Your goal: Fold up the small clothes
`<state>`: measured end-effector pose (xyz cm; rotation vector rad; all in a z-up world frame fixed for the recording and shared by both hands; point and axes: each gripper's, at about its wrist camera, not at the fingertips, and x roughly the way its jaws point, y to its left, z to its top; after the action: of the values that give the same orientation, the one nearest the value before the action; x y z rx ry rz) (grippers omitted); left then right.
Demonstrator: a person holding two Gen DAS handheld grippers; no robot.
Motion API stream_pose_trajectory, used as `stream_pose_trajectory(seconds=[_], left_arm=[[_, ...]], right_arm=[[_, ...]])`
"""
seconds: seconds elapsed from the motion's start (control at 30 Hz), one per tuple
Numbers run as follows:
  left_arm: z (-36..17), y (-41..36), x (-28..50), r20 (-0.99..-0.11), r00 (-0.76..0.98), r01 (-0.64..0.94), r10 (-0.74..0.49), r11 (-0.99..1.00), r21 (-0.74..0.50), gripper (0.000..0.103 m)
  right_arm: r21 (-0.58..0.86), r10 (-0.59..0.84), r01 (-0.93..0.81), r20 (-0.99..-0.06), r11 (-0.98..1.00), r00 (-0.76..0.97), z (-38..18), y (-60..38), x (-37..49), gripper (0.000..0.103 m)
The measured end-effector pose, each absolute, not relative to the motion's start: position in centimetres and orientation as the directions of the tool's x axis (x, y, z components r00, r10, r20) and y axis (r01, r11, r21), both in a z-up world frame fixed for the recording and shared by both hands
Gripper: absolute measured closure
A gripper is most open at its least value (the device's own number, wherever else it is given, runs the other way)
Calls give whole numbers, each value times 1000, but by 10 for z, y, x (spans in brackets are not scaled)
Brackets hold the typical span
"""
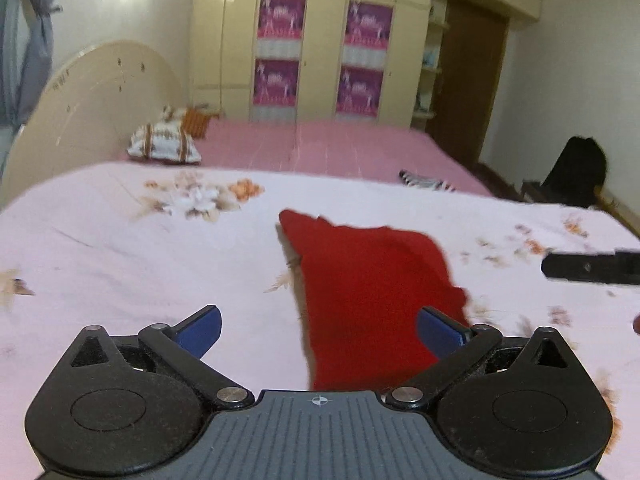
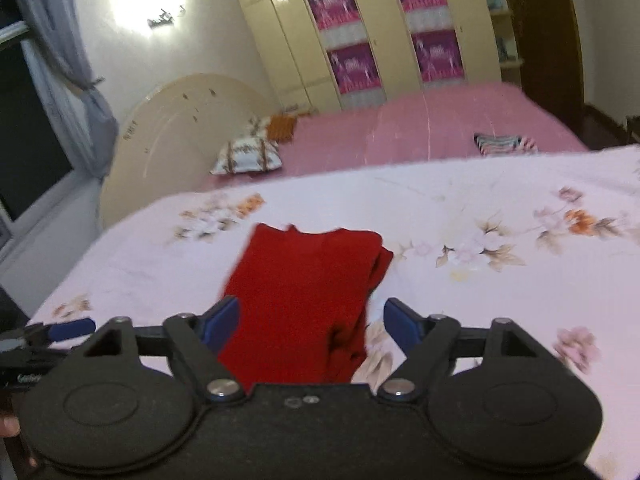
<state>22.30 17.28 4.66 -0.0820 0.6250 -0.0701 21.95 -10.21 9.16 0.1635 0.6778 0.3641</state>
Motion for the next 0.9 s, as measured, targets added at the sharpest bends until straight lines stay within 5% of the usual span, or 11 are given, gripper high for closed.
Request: stream_pose_trajectory(seconds=[0.27, 0.9], left_arm=[[79, 175, 117, -522, 845, 53, -117, 989, -136, 0], [109, 165, 64, -465, 869, 119, -166, 984, -130, 0]], right_arm=[[127, 259, -229, -580, 965, 772, 116, -81, 113, 10], [63, 212, -210, -504, 976, 837, 131, -68, 63, 9]])
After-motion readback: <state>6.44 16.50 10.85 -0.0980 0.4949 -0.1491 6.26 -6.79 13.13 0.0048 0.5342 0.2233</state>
